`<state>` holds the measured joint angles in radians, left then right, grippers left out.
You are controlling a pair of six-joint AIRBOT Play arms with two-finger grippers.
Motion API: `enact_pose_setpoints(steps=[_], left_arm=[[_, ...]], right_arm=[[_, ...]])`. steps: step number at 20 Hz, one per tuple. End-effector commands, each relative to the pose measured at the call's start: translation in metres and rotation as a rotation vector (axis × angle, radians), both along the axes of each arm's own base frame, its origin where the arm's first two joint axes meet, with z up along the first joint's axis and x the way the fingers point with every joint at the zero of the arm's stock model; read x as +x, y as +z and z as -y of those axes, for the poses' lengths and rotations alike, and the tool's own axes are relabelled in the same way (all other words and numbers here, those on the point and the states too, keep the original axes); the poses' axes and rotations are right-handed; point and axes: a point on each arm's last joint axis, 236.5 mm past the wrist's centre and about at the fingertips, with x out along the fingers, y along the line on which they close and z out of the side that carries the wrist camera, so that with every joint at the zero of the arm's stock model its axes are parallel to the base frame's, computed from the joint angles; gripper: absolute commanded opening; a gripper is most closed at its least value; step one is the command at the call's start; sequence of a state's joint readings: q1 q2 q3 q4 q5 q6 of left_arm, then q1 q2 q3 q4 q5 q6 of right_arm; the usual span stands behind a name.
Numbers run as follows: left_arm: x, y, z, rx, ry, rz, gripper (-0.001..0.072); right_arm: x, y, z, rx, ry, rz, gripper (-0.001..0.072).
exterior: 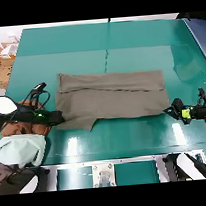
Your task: Fold the shirts.
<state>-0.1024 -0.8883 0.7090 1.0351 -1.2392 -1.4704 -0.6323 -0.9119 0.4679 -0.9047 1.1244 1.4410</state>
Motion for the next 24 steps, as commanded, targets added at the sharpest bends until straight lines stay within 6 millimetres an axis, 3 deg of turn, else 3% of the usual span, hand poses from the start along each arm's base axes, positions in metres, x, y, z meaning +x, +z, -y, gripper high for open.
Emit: enact_pose_setpoints(steps=[1, 4, 8, 11, 13, 16, 20, 21, 22, 23, 24], left_arm=[[0.008, 0.017, -0.003, 0.011, 0.007, 0.049, 0.0023], [0.035, 0.034, -0.003, 0.005, 0.041, 0.149, 0.0023], [0.070, 0.031, -0.001, 0.015, 0.030, 0.146, 0.0024], [0.118, 0.033, 0.001, 0.022, 0.038, 0.190, 0.0023], [0.152, 0.029, 0.002, 0.032, 0.041, 0.203, 0.0023], [0.195, 0.007, 0.006, 0.041, 0.040, 0.173, 0.0023], [0.245, -0.031, 0.010, 0.043, 0.051, 0.156, 0.0025], [0.258, -0.039, 0.010, 0.047, 0.055, 0.178, 0.0070], [0.271, -0.043, 0.009, 0.049, 0.071, 0.205, 0.0289], [0.284, -0.041, 0.008, 0.050, 0.088, 0.239, 0.0378], [0.294, -0.034, 0.006, 0.052, 0.103, 0.279, 0.0380]], right_arm=[[-0.003, 0.006, 0.008, -0.041, 0.000, -0.020, 0.0018], [0.022, 0.024, 0.012, -0.034, -0.037, 0.065, 0.0018], [0.073, 0.058, 0.014, -0.097, 0.013, 0.182, 0.0018], [0.117, 0.070, 0.015, -0.108, 0.036, 0.213, 0.0018], [0.144, 0.067, 0.016, -0.103, 0.054, 0.210, 0.0018], [0.186, 0.053, 0.012, -0.087, 0.077, 0.207, 0.0018], [0.232, 0.015, 0.011, -0.054, 0.087, 0.171, 0.0020], [0.244, 0.006, 0.016, -0.049, 0.063, 0.175, 0.0024], [0.256, 0.000, 0.020, -0.040, 0.038, 0.185, 0.0080], [0.265, -0.002, 0.022, -0.029, 0.029, 0.192, 0.0171], [0.270, 0.001, 0.025, -0.022, 0.034, 0.197, 0.0323]])
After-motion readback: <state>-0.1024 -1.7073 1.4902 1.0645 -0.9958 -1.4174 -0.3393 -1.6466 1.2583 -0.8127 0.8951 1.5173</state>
